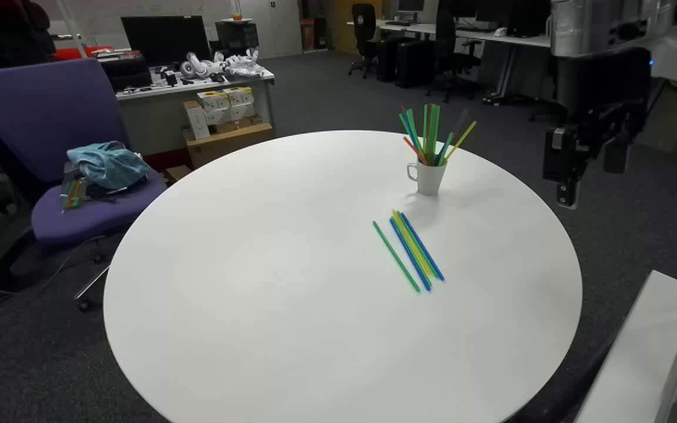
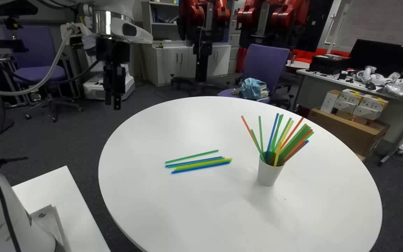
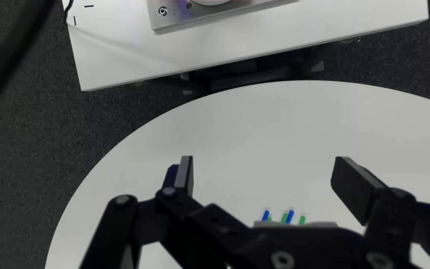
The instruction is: Put the straw inside the mug
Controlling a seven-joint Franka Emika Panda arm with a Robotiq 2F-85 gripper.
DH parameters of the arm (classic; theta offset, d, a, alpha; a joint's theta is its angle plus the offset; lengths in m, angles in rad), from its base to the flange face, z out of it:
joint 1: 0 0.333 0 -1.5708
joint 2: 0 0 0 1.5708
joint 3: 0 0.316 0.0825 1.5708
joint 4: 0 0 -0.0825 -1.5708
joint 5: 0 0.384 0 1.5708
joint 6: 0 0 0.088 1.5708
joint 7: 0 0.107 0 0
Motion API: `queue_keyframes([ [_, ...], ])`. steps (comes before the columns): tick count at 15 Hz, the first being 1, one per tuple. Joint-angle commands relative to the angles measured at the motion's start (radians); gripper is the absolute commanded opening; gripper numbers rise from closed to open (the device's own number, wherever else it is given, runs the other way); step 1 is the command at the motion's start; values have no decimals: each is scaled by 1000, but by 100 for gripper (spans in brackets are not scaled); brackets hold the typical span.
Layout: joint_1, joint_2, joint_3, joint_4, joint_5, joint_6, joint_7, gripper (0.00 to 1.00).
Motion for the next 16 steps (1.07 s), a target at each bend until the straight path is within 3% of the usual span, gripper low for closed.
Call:
queue_keyframes([
  [1, 16, 2, -14, 1, -7, -1, 7, 100],
  [8, 16, 2, -14, 1, -7, -1, 7, 100],
  [16, -27, 263, -27, 75, -7, 315, 124, 100],
])
